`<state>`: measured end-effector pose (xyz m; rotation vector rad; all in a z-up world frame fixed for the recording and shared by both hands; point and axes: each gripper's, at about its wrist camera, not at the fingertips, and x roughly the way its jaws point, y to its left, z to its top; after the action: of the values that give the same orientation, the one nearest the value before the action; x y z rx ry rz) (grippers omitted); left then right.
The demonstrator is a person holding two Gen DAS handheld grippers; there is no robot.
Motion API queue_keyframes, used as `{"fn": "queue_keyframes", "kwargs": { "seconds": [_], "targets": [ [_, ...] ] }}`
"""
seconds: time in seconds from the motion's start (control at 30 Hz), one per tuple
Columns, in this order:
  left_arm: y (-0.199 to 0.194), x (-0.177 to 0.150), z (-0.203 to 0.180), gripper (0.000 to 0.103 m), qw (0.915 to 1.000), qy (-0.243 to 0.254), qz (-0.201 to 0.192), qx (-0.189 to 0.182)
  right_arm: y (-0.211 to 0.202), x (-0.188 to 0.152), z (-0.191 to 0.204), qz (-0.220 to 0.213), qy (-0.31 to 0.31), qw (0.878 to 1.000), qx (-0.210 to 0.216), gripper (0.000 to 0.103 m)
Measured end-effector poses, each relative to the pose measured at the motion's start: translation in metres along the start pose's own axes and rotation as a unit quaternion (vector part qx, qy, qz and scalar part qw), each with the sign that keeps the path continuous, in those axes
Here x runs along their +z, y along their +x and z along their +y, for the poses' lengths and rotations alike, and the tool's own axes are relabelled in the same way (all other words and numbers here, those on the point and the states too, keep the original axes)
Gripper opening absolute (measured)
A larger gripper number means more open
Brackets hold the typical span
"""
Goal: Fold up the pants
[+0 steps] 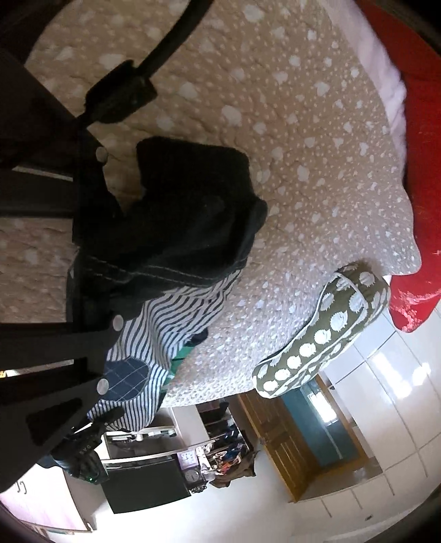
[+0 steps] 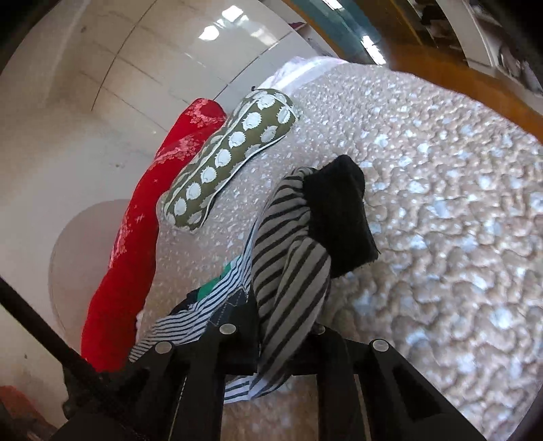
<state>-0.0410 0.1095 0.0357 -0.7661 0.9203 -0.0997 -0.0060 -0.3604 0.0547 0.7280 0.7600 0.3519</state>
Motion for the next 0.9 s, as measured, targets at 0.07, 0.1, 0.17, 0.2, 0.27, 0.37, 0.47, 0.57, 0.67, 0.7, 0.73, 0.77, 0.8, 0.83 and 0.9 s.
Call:
{"fn": "queue_keyframes", "kwargs": {
  "seconds": [0.07, 0.1, 0.17, 0.2, 0.27, 0.37, 0.47, 0.57, 0.67, 0.7, 0.73, 0.77, 0.8, 0.83, 0.9],
  "targets": [
    [-0.007, -0.008, 0.003, 0.017, 1.0, 0.003, -0.003, 0.006, -0.009, -0.009, -0.003, 0.002, -0.004, 1.0, -0.003, 0.012],
    [-0.008, -0.012, 0.005, 0.017, 1.0, 0.003, -0.001, 0.009, -0.013, -0.014, -0.005, 0.005, -0.005, 1.0, -0.005, 0.012],
    [-0.008, -0.017, 0.011, 0.018, 0.9997, -0.001, 0.007, 0.022, -0.02, -0.028, -0.012, 0.014, -0.006, 1.0, -0.01, 0.012],
    [-0.008, -0.02, 0.016, 0.02, 0.9997, -0.007, 0.012, 0.022, -0.022, -0.035, -0.016, 0.019, -0.005, 1.0, -0.017, 0.014],
    [-0.011, -0.021, 0.021, 0.023, 0.9996, -0.02, 0.015, 0.013, -0.027, -0.044, -0.027, 0.025, 0.004, 0.999, -0.033, 0.015],
    [-0.03, -0.024, 0.031, 0.026, 0.9991, -0.041, 0.003, -0.001, -0.039, -0.05, -0.044, 0.02, 0.03, 0.998, -0.044, 0.03],
    [-0.052, -0.027, 0.037, 0.029, 0.9981, -0.058, -0.017, -0.011, -0.058, -0.05, -0.054, 0.006, 0.038, 0.998, -0.056, 0.034],
    [-0.066, -0.032, 0.034, 0.029, 0.998, -0.055, -0.027, -0.02, -0.073, -0.051, -0.054, -0.006, 0.031, 0.998, -0.059, 0.034],
    [-0.063, -0.039, 0.025, 0.031, 0.9985, -0.042, -0.011, -0.032, -0.076, -0.057, -0.042, -0.006, 0.01, 0.998, -0.054, 0.035],
    [-0.057, -0.041, 0.02, 0.031, 0.9987, -0.036, -0.001, -0.036, -0.075, -0.059, -0.038, -0.002, 0.0, 0.999, -0.054, 0.037],
    [-0.052, -0.043, 0.016, 0.031, 0.9987, -0.033, 0.007, -0.039, -0.072, -0.063, -0.032, 0.003, -0.013, 0.999, -0.053, 0.037],
    [-0.046, -0.045, 0.014, 0.033, 0.9985, -0.031, 0.016, -0.041, -0.068, -0.066, -0.027, 0.009, -0.025, 0.998, -0.051, 0.037],
    [-0.04, -0.047, 0.011, 0.034, 0.9982, -0.03, 0.026, -0.044, -0.065, -0.069, -0.022, 0.014, -0.036, 0.998, -0.051, 0.037],
    [-0.032, -0.049, 0.009, 0.035, 0.9979, -0.03, 0.038, -0.044, -0.06, -0.072, -0.016, 0.02, -0.05, 0.997, -0.05, 0.037],
    [-0.02, -0.052, 0.005, 0.035, 0.9975, -0.03, 0.052, -0.037, -0.054, -0.078, -0.009, 0.029, -0.066, 0.996, -0.049, 0.038]
  ]
}}
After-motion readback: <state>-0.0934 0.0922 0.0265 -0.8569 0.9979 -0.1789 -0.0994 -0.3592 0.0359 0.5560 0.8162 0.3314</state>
